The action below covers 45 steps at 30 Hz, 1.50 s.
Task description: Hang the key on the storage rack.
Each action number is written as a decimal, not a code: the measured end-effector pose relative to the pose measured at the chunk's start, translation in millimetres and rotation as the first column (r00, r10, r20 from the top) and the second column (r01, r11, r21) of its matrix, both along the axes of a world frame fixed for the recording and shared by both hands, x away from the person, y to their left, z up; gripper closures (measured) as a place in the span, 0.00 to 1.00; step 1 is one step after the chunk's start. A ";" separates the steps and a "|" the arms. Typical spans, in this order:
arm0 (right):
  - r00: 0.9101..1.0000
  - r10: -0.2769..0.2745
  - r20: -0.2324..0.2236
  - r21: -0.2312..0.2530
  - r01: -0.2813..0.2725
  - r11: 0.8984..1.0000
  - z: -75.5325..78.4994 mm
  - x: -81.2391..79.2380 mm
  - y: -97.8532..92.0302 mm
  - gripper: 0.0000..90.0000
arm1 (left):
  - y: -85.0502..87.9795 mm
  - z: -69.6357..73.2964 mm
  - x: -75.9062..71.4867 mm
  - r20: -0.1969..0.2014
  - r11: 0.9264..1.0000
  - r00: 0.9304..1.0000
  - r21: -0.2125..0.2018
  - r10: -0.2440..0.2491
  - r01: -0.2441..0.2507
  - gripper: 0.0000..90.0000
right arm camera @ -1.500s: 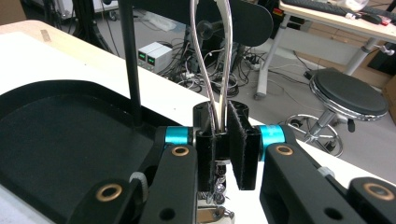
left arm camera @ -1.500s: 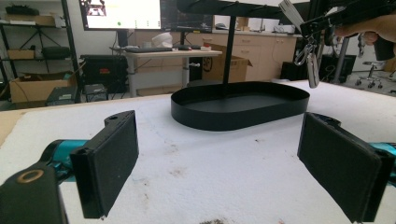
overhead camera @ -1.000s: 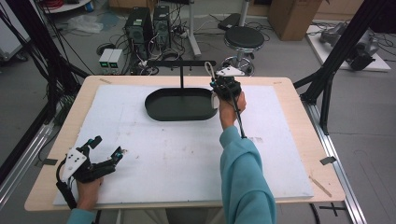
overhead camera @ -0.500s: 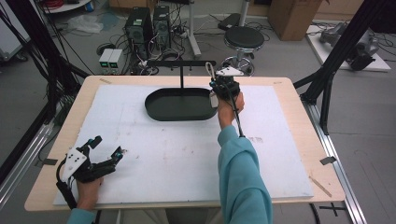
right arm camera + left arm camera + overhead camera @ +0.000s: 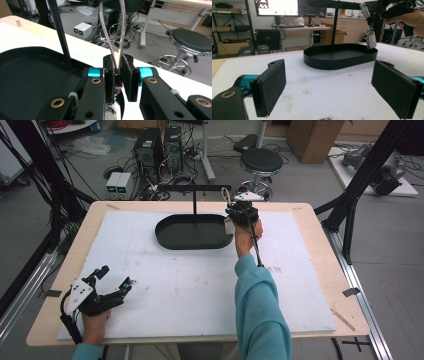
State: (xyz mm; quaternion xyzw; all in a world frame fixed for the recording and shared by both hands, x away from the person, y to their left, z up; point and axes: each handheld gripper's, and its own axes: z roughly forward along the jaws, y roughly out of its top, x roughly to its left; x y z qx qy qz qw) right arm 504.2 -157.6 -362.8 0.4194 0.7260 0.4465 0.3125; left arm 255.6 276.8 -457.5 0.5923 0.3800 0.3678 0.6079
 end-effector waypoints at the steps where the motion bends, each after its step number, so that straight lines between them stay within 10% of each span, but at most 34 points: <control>1: 1.000 0.007 -0.003 0.003 -0.007 1.000 -0.1 0.4 -0.8 0.90 | 0.0 0.0 0.0 0.001 1.000 1.000 0.000 0.000 0.000 0.14; 8: 0.998 0.057 -0.016 0.006 -0.056 0.998 2.2 0.8 -8.0 0.75 | 0.0 -0.1 -0.4 0.002 1.000 1.000 0.004 0.001 -0.001 0.14; 17: 0.991 0.137 -0.006 0.075 -0.136 0.988 19.2 -19.1 -20.1 0.02 | -0.5 -0.2 -0.7 0.007 1.000 1.000 0.008 0.000 -0.001 0.14; 31: 0.921 0.366 0.134 0.168 -0.385 0.907 9.6 -111.6 -94.6 0.01 | -0.9 -0.4 -1.7 0.015 1.000 1.000 0.012 0.001 -0.001 0.14; 38: 0.913 0.370 0.169 0.178 -0.398 0.900 -16.1 -163.0 -130.4 0.01 | -1.1 -0.6 -2.5 0.025 1.000 1.000 0.014 0.001 -0.001 0.14; 45: 0.919 0.323 0.224 0.179 -0.365 0.914 -50.8 -192.4 -150.8 0.01 | -1.1 -0.6 -2.3 0.022 1.000 1.000 0.010 0.002 -0.003 0.14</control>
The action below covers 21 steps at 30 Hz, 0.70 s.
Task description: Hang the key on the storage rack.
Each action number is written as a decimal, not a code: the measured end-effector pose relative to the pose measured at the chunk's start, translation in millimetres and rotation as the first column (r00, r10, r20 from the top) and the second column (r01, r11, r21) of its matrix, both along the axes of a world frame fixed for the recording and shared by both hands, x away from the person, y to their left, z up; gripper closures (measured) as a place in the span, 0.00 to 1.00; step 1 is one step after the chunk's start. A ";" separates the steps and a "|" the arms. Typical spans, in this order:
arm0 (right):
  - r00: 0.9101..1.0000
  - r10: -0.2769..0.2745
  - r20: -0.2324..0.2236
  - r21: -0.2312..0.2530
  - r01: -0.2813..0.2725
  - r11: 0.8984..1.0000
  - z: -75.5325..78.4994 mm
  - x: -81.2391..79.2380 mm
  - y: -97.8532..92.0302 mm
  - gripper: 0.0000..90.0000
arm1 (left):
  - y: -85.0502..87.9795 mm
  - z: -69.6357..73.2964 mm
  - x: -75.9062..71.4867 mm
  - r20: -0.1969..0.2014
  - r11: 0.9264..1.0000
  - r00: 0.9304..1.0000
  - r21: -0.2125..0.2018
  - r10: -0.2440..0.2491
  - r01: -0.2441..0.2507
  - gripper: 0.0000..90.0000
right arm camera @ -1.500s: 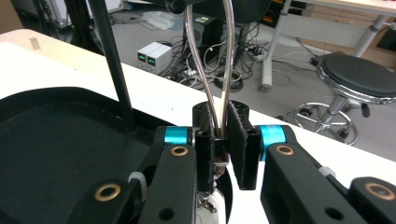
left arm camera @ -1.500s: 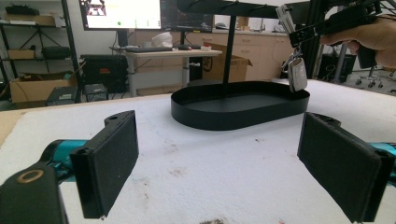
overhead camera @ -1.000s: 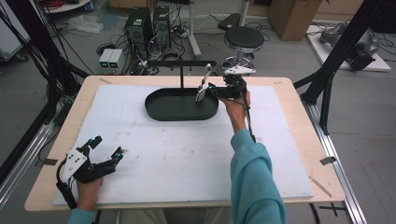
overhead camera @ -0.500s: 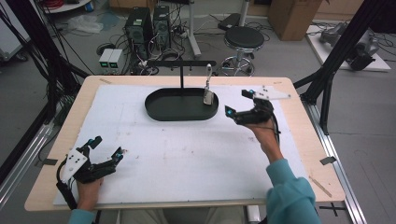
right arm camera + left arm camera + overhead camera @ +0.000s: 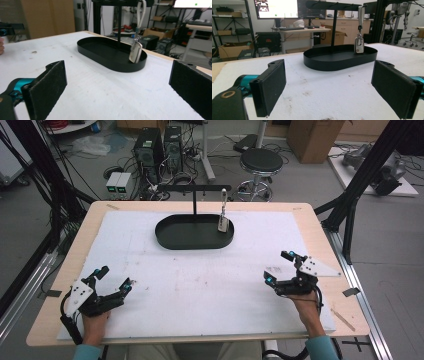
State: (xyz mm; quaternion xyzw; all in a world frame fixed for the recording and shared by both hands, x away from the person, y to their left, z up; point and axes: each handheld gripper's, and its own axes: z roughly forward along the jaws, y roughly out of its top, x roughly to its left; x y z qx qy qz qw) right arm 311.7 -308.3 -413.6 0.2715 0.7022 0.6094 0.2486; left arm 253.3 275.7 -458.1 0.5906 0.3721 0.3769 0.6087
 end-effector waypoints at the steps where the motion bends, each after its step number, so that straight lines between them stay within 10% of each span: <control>1: 1.000 -0.011 0.004 0.007 0.011 1.000 -5.4 -3.2 -2.2 0.01 | 0.1 0.1 0.0 0.001 1.000 1.000 0.002 -0.002 0.002 0.14; 11: 0.997 -0.080 0.009 0.070 0.080 0.994 -41.1 -15.7 -16.6 0.01 | 0.1 0.0 -0.6 0.004 1.000 1.000 0.004 -0.002 0.002 0.14; 21: 0.991 -0.125 0.048 0.087 0.121 0.989 -42.8 -20.2 -17.3 0.01 | 0.4 -0.5 -1.6 0.017 1.000 1.000 -0.002 0.000 0.000 0.14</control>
